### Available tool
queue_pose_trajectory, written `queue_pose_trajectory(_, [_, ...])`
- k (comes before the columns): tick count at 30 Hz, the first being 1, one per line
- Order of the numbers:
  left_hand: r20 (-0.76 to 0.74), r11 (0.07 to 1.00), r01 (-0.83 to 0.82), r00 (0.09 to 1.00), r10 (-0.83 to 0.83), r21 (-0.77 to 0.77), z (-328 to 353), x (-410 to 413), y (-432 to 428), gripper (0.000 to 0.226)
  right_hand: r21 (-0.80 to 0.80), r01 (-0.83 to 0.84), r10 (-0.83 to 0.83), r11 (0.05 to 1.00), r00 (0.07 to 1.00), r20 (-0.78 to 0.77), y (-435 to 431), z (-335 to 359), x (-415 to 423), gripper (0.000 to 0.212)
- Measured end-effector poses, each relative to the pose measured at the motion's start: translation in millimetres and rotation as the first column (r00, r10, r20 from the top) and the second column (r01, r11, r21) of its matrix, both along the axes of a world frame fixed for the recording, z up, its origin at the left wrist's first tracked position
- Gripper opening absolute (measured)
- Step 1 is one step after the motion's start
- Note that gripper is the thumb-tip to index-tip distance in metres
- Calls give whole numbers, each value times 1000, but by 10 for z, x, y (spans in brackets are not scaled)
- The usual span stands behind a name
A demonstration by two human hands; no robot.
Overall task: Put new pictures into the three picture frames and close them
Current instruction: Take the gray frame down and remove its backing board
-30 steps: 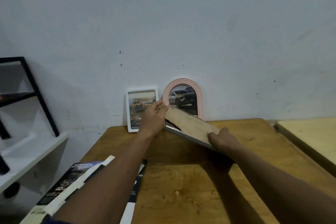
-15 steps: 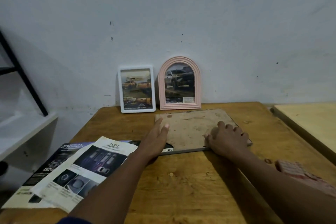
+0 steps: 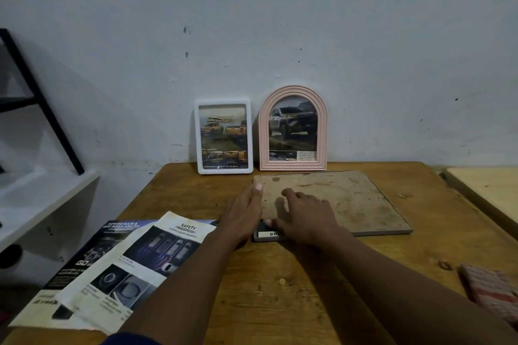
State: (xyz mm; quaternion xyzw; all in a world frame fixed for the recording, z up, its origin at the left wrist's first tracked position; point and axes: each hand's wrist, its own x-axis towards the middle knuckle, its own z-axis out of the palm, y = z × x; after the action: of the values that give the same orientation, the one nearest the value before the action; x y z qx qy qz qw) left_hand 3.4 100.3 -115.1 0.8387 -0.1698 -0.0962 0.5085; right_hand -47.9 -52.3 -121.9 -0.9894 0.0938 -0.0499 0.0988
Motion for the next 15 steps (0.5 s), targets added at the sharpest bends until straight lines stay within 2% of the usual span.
queue_pose_trajectory(2, [13, 1000, -23, 1000, 23, 9, -8, 14, -8, 55, -81, -48, 47, 996, 999, -11, -3, 33, 32, 77])
queue_pose_trajectory(5, [29, 999, -46, 999, 46, 5, -29, 10, -6, 57, -207, -130, 134, 970, 991, 5, 41, 135, 5, 61])
queue_pose_trajectory(8, [28, 999, -36, 999, 36, -10, -8, -15, -10, 60, -253, -201, 206, 946, 978, -4, 93, 275, -53, 45])
queue_pose_trajectory(10, [20, 999, -36, 999, 36, -27, -26, -18, -3, 65, -239, -212, 222, 948, 975, 16, 105, 330, -59, 41])
queue_pose_trajectory(12, [17, 999, -49, 999, 49, -11, -76, -4, 5, 75, -158, -184, 196, 970, 978, 69, 93, 348, -48, 41])
queue_pose_trajectory(15, [60, 999, -50, 997, 49, 21, -152, -6, 11, 76, -93, -166, 176, 982, 979, 106, 75, 336, -39, 42])
